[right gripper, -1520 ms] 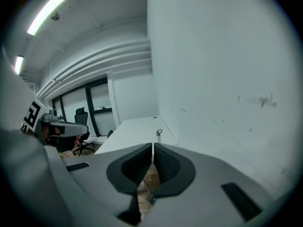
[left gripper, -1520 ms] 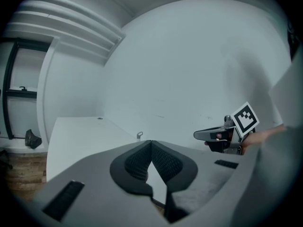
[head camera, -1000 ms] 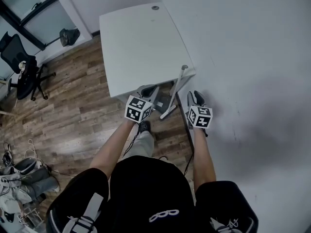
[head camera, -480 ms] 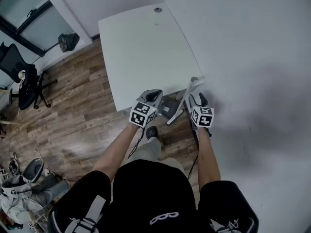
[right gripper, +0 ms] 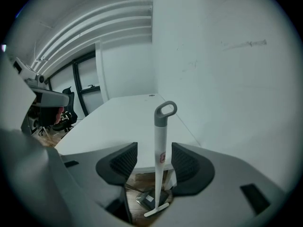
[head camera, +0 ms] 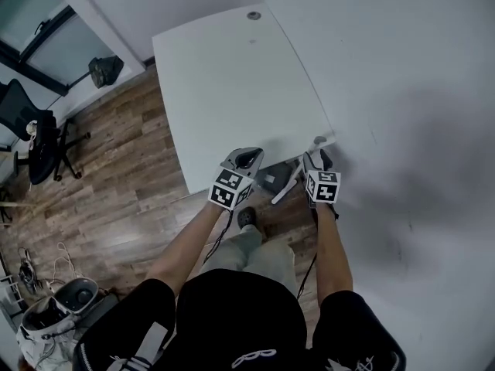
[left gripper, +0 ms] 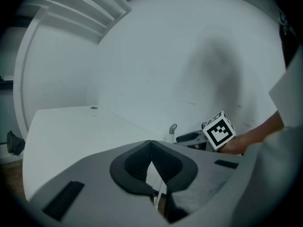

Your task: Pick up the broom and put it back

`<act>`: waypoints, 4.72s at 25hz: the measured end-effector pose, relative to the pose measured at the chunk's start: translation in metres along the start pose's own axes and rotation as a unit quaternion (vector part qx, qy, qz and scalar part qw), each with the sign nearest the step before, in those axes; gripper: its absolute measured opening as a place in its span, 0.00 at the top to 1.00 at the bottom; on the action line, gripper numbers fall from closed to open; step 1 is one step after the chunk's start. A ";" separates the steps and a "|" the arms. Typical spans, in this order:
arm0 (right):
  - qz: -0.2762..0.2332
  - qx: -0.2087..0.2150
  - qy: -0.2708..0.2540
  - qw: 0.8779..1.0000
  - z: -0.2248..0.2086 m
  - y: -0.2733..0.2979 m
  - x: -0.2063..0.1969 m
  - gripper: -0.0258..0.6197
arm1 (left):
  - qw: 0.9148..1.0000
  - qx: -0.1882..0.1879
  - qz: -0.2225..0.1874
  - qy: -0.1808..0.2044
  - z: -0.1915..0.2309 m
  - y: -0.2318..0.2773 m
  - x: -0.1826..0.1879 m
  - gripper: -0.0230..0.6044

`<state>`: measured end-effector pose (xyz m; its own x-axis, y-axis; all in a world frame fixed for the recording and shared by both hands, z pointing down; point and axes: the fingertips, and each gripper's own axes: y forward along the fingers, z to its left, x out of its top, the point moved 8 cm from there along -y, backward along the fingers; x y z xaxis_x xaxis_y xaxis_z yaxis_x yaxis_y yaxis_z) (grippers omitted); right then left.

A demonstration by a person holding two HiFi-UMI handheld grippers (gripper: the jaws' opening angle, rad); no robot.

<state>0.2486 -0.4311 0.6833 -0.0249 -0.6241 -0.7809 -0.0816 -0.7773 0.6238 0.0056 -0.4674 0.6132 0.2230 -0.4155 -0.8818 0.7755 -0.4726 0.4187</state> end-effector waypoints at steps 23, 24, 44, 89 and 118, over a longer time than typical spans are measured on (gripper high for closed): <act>0.030 -0.028 0.021 0.999 -0.003 0.039 0.001 0.78 | 1.000 0.006 0.002 -0.024 0.033 0.006 0.001 0.93; 0.030 -0.027 0.020 0.999 -0.002 0.037 0.000 0.78 | 1.000 0.007 0.002 -0.025 0.032 0.005 0.000 0.93; 0.028 -0.053 0.039 0.997 0.001 -0.070 -0.057 0.78 | 1.000 -0.027 -0.002 0.000 -0.033 -0.029 -0.008 0.93; -0.088 -0.349 0.206 0.910 0.163 -0.520 -0.204 0.78 | 0.920 -0.362 -0.005 0.148 -0.316 -0.202 -0.031 0.93; -0.133 -0.449 0.255 0.846 0.296 -0.576 -0.174 0.78 | 0.884 -0.437 0.001 0.167 -0.263 -0.277 -0.023 0.93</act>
<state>0.0052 0.1485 0.4509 0.3278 -0.1925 -0.9249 0.7786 -0.4995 0.3799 -0.0589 -0.1231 0.4602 0.2730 -0.0935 -0.9575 0.9029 0.3684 0.2214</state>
